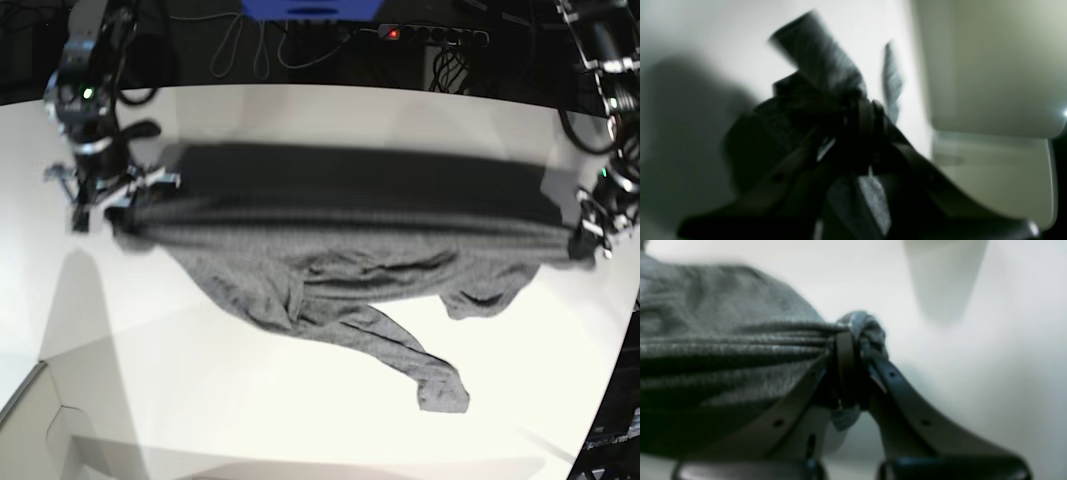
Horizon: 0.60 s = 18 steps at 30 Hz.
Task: Layout the t-shirt on the table in an organized manner, then fold the t-shirt properly
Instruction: 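Lift the shirt with both grippers, stretch it apart, and lay it flat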
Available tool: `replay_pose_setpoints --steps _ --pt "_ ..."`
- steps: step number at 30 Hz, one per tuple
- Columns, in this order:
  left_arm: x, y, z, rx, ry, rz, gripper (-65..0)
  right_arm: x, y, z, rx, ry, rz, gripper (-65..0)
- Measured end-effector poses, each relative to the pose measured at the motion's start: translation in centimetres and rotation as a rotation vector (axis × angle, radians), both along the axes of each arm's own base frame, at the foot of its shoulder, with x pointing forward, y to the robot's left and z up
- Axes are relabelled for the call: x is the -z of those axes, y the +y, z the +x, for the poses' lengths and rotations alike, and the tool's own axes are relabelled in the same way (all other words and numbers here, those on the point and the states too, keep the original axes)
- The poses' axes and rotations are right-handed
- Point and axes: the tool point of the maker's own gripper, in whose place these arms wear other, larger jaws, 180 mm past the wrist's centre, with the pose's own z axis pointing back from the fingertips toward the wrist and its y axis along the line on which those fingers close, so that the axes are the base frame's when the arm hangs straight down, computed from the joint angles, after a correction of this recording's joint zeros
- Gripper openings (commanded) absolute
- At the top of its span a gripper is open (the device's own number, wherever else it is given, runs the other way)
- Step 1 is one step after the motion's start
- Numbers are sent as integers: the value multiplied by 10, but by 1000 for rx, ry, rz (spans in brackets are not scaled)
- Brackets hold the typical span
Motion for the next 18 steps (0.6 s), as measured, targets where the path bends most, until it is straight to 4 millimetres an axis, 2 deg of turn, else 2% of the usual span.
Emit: replay_pose_setpoints --steps 2,5,11,14,18 --pt "11 -8 -18 4 29 -8 -649 14 10 -13 -20 48 18 -650" --pt "29 -21 -37 3 72 -40 -648 19 13 -21 -29 65 19 -650" --pt "40 -25 -48 -1 101 -58 -645 26 9 -26 -20 91 16 -650" --pt "41 -38 -51 66 125 -97 -645 25 8 -26 -26 88 7 -648" --pt "43 -48 -54 119 146 -125 -645 32 5 -32 -29 145 -2 -548"
